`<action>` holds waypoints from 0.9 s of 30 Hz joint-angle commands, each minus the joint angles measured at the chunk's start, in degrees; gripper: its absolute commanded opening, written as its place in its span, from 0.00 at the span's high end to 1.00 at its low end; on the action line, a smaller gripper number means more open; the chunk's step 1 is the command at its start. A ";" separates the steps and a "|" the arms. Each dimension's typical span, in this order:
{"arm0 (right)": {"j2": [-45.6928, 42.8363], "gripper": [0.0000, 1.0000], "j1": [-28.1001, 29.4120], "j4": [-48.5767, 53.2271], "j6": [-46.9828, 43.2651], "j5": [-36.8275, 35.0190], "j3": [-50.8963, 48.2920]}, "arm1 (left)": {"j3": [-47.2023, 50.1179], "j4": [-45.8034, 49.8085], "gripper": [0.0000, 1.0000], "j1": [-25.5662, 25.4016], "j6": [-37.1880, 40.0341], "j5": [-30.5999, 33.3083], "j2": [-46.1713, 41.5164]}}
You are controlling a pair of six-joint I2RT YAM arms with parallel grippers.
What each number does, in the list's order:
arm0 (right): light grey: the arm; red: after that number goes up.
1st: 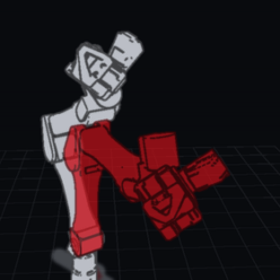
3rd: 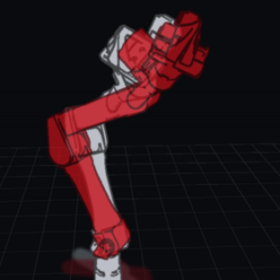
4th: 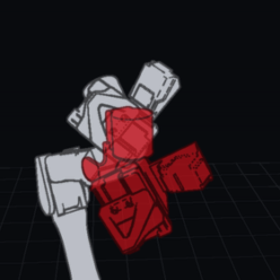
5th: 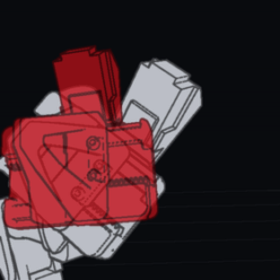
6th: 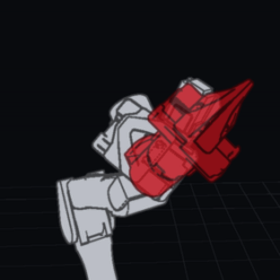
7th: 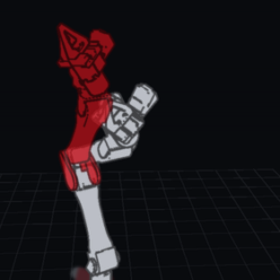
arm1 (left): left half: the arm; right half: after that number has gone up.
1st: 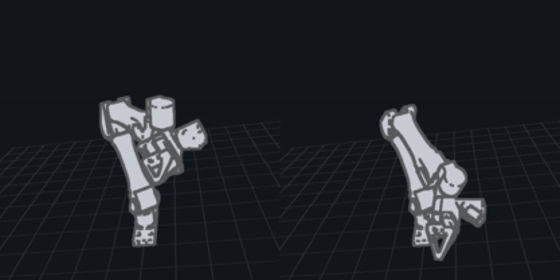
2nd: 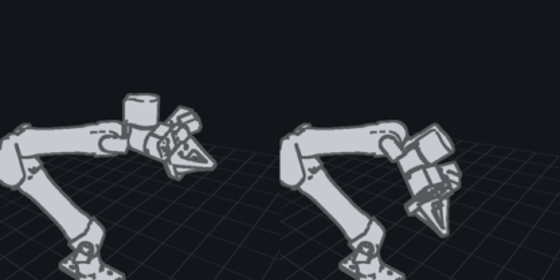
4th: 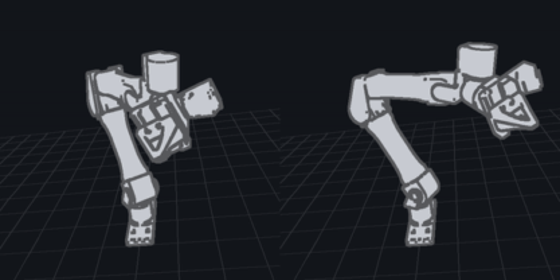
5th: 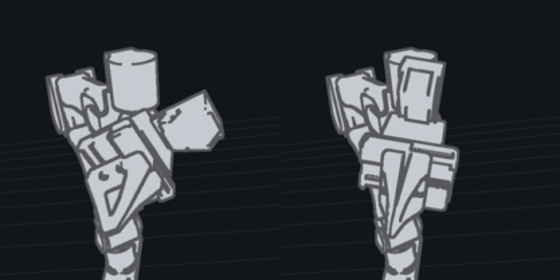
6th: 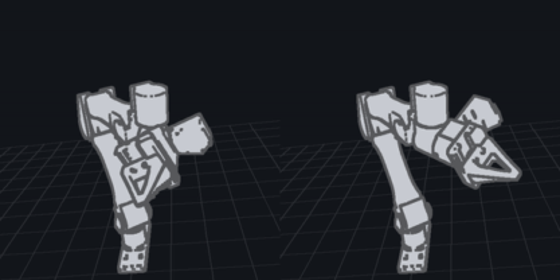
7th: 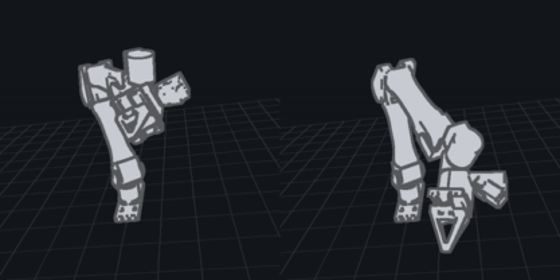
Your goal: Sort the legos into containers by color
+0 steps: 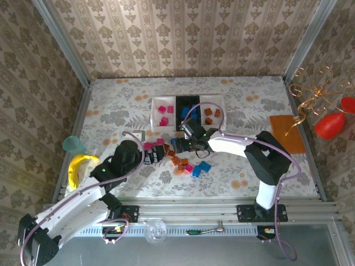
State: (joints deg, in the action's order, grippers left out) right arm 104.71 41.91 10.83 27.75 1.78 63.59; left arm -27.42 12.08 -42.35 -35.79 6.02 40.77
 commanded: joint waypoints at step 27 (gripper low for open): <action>-14.70 0.65 -4.26 2.87 -4.53 -3.21 -3.96 | 4.70 7.82 0.00 -0.32 -4.02 4.51 -7.17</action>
State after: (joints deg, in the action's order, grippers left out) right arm 95.31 38.85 13.06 24.10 -0.84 58.96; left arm -23.94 18.04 -42.35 -39.44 9.04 34.74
